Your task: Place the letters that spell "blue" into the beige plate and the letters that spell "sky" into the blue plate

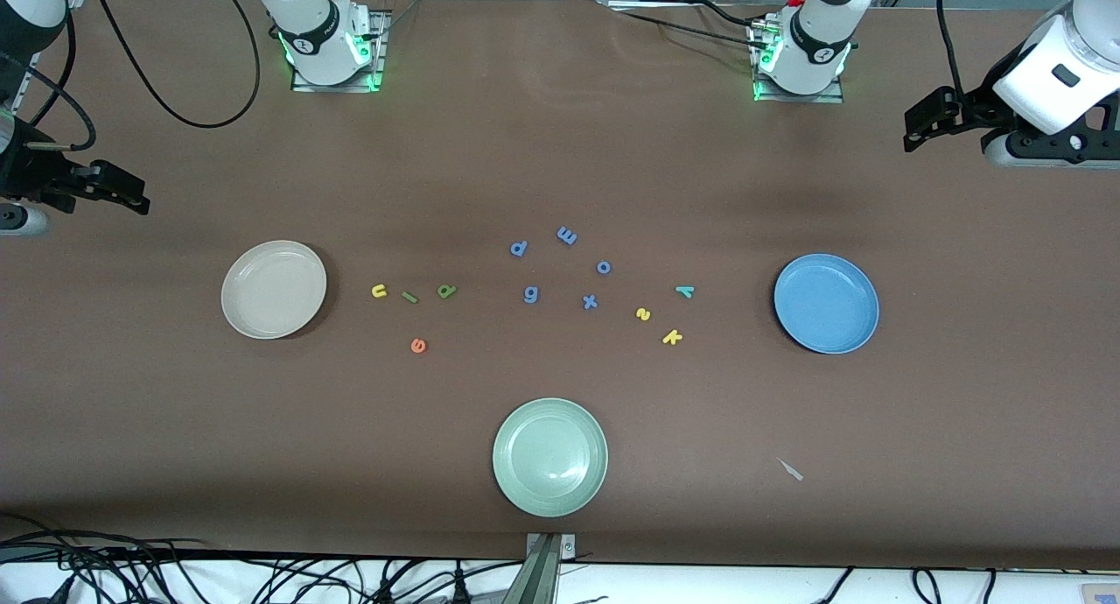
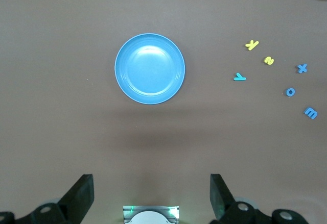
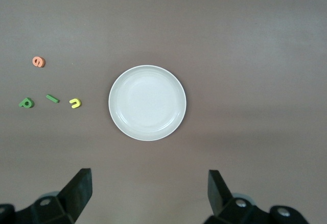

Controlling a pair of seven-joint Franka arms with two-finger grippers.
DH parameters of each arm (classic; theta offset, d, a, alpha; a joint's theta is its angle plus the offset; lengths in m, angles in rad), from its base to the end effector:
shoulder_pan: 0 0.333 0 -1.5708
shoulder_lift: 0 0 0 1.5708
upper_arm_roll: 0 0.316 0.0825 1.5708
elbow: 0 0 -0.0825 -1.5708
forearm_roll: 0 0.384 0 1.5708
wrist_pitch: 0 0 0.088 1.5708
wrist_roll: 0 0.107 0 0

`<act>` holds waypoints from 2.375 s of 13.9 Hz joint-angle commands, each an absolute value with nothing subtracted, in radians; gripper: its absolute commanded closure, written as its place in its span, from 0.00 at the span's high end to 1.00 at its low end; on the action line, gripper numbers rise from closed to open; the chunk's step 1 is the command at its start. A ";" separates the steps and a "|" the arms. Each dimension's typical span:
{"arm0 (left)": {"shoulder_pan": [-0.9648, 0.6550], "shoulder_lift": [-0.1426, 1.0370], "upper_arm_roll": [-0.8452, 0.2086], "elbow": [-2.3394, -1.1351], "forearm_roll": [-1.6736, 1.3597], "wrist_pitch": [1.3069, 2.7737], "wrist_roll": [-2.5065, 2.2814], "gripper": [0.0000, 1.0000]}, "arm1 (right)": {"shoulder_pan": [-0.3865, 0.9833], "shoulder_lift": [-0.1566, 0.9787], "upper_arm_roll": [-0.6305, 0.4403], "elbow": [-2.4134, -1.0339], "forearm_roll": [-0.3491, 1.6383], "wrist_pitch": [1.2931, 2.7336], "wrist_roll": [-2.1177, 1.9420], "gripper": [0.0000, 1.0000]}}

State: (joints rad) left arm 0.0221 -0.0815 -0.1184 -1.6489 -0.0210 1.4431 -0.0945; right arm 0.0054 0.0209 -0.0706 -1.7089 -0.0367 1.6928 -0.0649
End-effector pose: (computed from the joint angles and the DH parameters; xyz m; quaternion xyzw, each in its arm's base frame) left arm 0.5116 -0.0545 0.6211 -0.9980 0.0011 0.0626 0.0003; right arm 0.5639 -0.0400 0.5578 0.9996 0.0024 -0.0197 0.0177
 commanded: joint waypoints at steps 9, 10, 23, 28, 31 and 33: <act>0.020 -0.069 -0.121 -1.620 -0.015 1.422 -0.103 1.00 | 0.011 0.034 -0.078 -1.683 -0.032 1.683 -0.069 1.00; 0.020 -0.069 -0.121 -1.621 -0.015 1.422 -0.103 1.00 | 0.011 0.034 -0.078 -1.683 -0.032 1.683 -0.069 1.00; 0.018 -0.006 -0.146 -1.640 -0.115 1.536 -0.103 1.00 | 0.011 0.034 -0.078 -1.683 -0.031 1.680 -0.069 1.00; 0.021 -0.003 -0.146 -1.641 -0.106 1.534 -0.094 1.00 | 0.011 0.034 -0.078 -1.683 -0.032 1.680 -0.069 1.00; 0.031 0.012 -0.146 -1.644 -0.101 1.537 -0.086 1.00 | 0.011 0.034 -0.078 -1.683 -0.031 1.678 -0.069 1.00; 0.031 0.011 -0.146 -1.652 -0.101 1.555 -0.086 1.00 | 0.011 0.034 -0.078 -1.683 -0.031 1.678 -0.069 1.00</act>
State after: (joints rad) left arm 0.0255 0.0082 -0.1441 -1.6554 -0.0937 1.5379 -0.0944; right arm 0.0055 0.0216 -0.0708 -1.7089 -0.0367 1.6925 -0.0649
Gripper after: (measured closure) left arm 0.000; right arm 0.000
